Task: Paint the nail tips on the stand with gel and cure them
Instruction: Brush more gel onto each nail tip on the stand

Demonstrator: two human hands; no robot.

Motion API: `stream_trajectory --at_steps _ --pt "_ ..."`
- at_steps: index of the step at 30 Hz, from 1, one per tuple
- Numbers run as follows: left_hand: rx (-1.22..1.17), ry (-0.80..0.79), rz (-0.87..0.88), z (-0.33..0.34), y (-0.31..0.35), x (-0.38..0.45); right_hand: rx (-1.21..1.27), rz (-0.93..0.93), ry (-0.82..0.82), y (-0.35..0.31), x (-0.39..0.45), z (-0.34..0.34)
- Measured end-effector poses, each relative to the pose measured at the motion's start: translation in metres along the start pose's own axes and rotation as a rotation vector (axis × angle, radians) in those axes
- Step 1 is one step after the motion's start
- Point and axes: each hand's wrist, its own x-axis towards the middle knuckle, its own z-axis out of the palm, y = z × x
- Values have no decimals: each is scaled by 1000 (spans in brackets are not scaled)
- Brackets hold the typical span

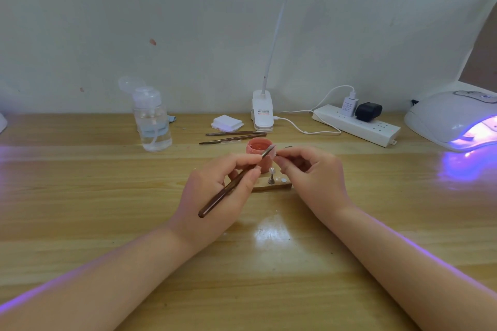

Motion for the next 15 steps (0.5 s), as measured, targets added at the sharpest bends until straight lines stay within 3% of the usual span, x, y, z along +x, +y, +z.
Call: stream_trajectory --at_steps 15 --pt "-123 29 -15 0 -2 0 97 71 19 -4 0 -1"
